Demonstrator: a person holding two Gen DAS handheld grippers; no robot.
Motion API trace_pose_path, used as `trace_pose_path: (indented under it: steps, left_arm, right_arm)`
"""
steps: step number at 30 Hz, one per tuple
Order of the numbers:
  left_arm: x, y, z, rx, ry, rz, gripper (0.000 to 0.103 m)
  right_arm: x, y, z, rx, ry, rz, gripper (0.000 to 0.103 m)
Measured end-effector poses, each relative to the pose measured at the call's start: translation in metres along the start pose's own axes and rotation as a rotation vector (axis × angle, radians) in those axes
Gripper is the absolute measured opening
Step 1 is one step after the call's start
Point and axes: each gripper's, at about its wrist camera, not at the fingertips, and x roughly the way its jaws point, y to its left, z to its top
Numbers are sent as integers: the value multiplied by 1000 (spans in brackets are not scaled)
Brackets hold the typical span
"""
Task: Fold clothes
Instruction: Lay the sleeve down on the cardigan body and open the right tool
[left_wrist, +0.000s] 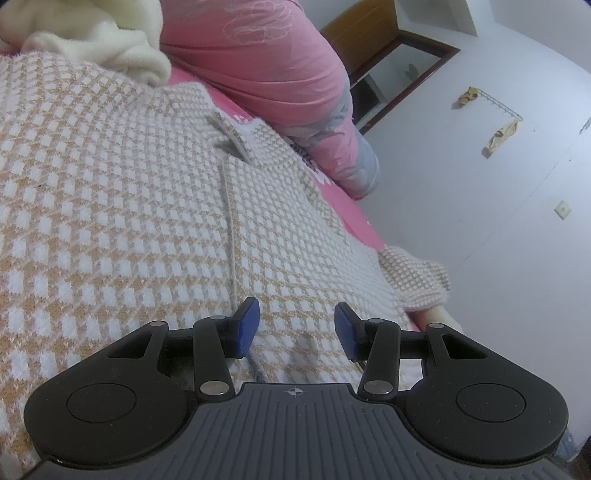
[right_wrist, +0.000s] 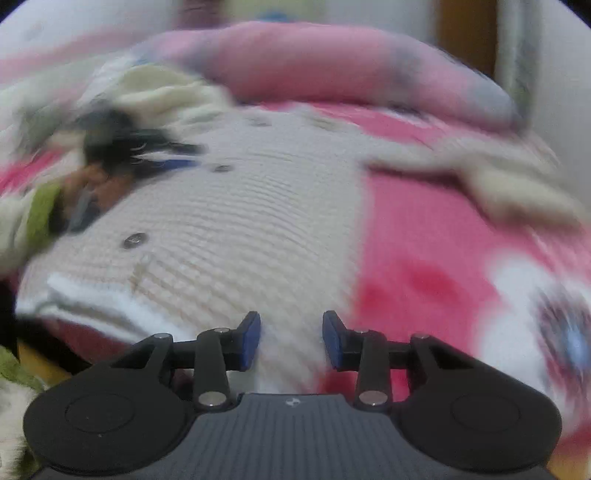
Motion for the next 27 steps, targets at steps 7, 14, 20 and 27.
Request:
trace_pose_path:
  steps: [7, 14, 20, 27]
  left_arm:
    - [1, -1, 0, 8, 1, 8, 46]
    - [2, -2, 0, 12, 0, 10, 46]
    - [0, 2, 0, -4, -4, -13, 46]
    - [-2, 7, 3, -36, 3, -48, 46]
  right_arm:
    - [-23, -30, 10, 123, -95, -93, 40]
    - [90, 21, 185, 118, -261, 101, 42]
    - [269, 77, 295, 52, -149, 221, 40]
    - [374, 56, 277, 215, -91, 142, 37]
